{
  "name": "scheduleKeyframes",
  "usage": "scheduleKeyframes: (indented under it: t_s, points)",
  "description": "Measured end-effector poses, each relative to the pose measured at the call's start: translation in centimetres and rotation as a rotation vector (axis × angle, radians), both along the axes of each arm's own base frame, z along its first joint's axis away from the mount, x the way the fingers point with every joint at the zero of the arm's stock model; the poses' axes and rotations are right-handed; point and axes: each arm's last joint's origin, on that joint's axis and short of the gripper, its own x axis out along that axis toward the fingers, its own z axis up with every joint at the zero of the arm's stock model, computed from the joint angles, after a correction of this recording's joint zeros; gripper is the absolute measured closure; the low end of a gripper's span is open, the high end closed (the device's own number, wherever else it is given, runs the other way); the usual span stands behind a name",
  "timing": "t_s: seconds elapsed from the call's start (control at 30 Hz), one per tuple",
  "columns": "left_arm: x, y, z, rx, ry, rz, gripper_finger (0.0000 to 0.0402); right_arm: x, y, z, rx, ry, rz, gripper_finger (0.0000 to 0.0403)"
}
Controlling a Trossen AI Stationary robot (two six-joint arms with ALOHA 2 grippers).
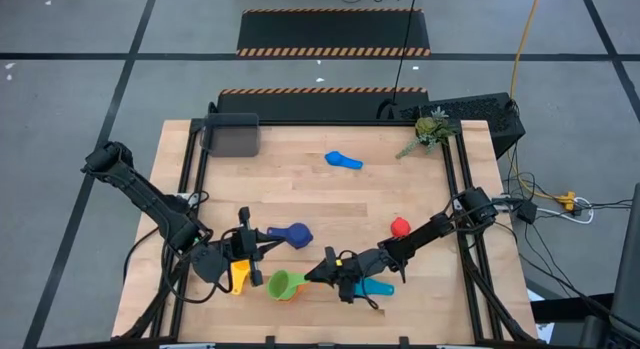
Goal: Nest measuring cups in basket
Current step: Stack the green measuring cup on top of the orange measuring cup
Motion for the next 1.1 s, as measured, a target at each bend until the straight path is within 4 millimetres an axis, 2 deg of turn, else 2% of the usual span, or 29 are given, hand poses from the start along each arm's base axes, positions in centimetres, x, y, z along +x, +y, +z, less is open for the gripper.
scheduleKeyframes:
  t_s: [0.37, 0.63, 0.8, 1.1]
  points:
    - [0.0, 0.0, 0.0, 0.001, 0.002, -0.006, 0.0382, 0.2, -0.8, -0.7, 0.032, 0.077, -0.004, 0.0339]
    - [0.0, 0.0, 0.0, 0.001, 0.003, -0.008, 0.0382, 0.6, -1.8, -1.0, 0.152, 0.141, -0.003, 0.0316]
    - [0.0, 0.0, 0.0, 0.001, 0.003, -0.008, 0.0382, 0.7, -2.5, -1.6, 0.205, 0.219, -0.008, 0.0288]
    - [0.0, 0.0, 0.0, 0.001, 0.003, -0.008, 0.0382, 1.1, -3.9, -1.8, 0.413, 0.308, -0.007, 0.0242]
